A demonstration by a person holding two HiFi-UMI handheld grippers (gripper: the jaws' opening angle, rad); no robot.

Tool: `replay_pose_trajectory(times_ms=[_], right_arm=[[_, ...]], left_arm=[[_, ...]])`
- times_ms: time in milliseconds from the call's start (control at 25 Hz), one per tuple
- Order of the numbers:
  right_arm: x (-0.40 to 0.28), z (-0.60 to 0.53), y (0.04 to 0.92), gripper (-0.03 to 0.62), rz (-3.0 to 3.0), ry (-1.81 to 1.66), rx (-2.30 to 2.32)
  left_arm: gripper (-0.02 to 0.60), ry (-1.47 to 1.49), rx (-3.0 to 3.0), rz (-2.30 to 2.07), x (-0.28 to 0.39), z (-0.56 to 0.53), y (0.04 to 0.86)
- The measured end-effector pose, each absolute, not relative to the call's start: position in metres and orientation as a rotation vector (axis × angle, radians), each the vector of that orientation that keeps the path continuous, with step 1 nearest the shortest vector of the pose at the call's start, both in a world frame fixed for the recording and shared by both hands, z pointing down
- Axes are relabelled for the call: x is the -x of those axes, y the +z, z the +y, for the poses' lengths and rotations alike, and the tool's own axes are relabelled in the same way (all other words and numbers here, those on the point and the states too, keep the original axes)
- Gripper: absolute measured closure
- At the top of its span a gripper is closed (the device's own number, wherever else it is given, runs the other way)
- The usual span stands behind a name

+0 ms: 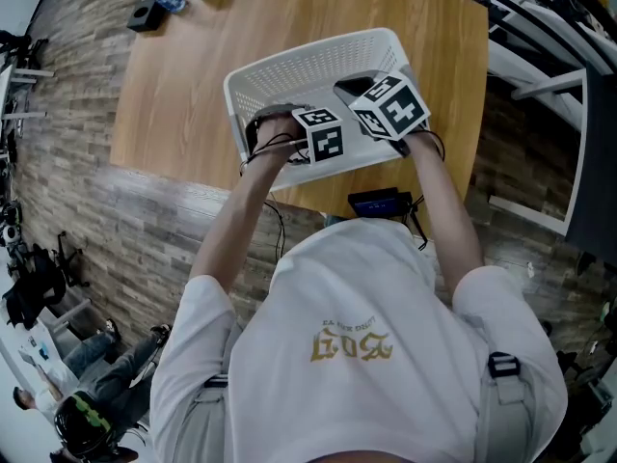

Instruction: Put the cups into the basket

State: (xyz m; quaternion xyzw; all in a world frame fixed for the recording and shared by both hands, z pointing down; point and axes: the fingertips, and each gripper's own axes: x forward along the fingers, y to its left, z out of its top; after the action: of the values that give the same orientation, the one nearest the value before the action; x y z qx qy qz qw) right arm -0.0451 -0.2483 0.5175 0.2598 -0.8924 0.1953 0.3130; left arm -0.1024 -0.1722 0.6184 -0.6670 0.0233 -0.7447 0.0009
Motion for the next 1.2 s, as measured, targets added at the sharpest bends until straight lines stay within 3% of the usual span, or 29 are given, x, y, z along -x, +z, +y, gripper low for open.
replay_pose_trajectory(times_ms=[680,920,1200], right_arm=[[0.0414,-0.2493,0.5148,0.583,-2.357,0.511,-0.693],[0.0414,-0.2493,0.5133,0.583,-2.355,0.508,-0.696],[0.0409,-0.2488,0.5134,0.583,-2.356,0.499,-0.7]], left_arm=[[0.554,-2.301,2.113,0.077,0.1,-0.1736,0.6161],[0.502,-2.296,2.147,0.102,0.1018,-0.1763,0.6132],[0.499,-2.32,2.137,0.097,0.1093,-0.1743,0.6114]])
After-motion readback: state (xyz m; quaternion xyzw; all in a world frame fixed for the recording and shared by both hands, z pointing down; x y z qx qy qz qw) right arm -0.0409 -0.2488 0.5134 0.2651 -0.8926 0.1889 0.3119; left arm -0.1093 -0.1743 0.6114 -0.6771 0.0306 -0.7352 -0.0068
